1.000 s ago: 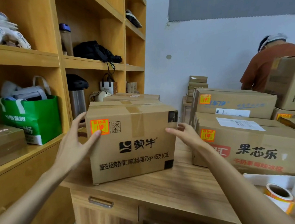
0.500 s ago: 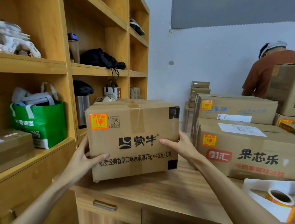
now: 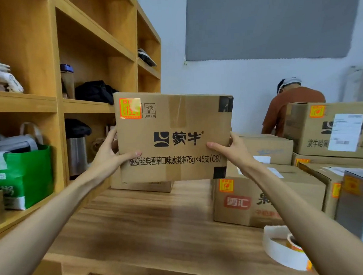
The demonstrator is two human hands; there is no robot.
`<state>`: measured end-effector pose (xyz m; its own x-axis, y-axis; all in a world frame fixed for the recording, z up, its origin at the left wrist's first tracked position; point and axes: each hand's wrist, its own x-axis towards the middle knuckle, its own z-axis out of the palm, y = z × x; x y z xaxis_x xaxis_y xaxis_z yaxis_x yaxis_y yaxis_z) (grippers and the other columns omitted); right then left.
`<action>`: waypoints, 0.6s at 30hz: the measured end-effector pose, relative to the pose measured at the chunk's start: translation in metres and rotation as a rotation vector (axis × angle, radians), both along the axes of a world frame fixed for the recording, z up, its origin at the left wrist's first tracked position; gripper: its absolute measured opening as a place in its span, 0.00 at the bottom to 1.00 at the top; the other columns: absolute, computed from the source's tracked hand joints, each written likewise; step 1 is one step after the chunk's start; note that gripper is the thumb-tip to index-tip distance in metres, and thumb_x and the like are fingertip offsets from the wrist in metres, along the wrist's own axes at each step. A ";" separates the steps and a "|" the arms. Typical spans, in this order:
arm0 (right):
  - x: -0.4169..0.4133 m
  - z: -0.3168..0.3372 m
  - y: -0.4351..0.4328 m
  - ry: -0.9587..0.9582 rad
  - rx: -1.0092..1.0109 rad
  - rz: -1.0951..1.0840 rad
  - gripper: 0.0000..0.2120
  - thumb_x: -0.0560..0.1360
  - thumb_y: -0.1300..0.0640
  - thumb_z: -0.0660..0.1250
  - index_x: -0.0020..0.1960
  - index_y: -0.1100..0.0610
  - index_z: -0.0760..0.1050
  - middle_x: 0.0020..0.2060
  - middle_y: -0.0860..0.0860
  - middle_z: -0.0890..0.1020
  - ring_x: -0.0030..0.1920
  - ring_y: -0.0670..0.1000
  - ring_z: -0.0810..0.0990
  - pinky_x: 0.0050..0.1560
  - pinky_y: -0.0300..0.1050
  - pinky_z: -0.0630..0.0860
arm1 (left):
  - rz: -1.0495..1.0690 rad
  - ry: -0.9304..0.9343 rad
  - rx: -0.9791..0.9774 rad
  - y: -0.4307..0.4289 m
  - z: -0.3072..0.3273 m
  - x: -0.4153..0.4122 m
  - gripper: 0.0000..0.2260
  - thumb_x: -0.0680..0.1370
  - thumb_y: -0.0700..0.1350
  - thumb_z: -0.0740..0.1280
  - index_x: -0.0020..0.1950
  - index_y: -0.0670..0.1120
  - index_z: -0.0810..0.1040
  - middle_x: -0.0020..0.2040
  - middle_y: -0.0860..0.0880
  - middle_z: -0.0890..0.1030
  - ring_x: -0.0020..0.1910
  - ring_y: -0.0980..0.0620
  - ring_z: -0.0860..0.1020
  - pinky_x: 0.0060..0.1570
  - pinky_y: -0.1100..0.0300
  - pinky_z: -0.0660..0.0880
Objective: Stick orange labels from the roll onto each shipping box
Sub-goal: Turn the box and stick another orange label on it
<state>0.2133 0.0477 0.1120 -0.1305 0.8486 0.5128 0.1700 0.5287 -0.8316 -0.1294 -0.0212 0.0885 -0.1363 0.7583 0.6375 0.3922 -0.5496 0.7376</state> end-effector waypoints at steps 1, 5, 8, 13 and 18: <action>0.012 0.004 0.002 0.008 -0.006 -0.014 0.28 0.69 0.53 0.78 0.66 0.53 0.72 0.56 0.50 0.82 0.51 0.45 0.83 0.43 0.36 0.80 | -0.014 0.015 -0.002 0.008 0.006 0.009 0.34 0.71 0.44 0.78 0.68 0.66 0.65 0.58 0.67 0.76 0.54 0.73 0.75 0.54 0.64 0.72; 0.062 0.017 0.014 0.029 -0.019 -0.052 0.28 0.70 0.57 0.78 0.68 0.55 0.72 0.59 0.53 0.81 0.52 0.48 0.84 0.44 0.38 0.81 | -0.112 0.037 -0.025 0.043 0.025 0.045 0.36 0.68 0.53 0.79 0.71 0.65 0.67 0.59 0.66 0.79 0.55 0.73 0.76 0.60 0.55 0.76; 0.095 0.030 0.020 0.036 0.007 -0.113 0.21 0.71 0.59 0.77 0.61 0.50 0.74 0.57 0.54 0.81 0.50 0.50 0.84 0.42 0.37 0.81 | -0.175 0.043 -0.034 0.071 0.036 0.074 0.42 0.67 0.56 0.81 0.77 0.60 0.65 0.65 0.58 0.79 0.64 0.61 0.76 0.66 0.46 0.75; 0.139 0.043 0.042 0.047 0.046 -0.231 0.19 0.73 0.62 0.75 0.60 0.54 0.72 0.51 0.48 0.79 0.41 0.39 0.81 0.34 0.28 0.76 | -0.231 0.082 -0.013 0.119 0.054 0.122 0.39 0.71 0.53 0.79 0.78 0.60 0.63 0.66 0.56 0.77 0.64 0.60 0.75 0.64 0.53 0.74; 0.175 0.057 0.077 0.089 0.118 -0.374 0.28 0.70 0.55 0.78 0.65 0.55 0.70 0.51 0.48 0.80 0.50 0.46 0.81 0.45 0.39 0.81 | -0.279 0.047 0.021 0.166 0.075 0.170 0.34 0.75 0.45 0.76 0.76 0.61 0.63 0.57 0.66 0.77 0.50 0.78 0.76 0.43 0.76 0.75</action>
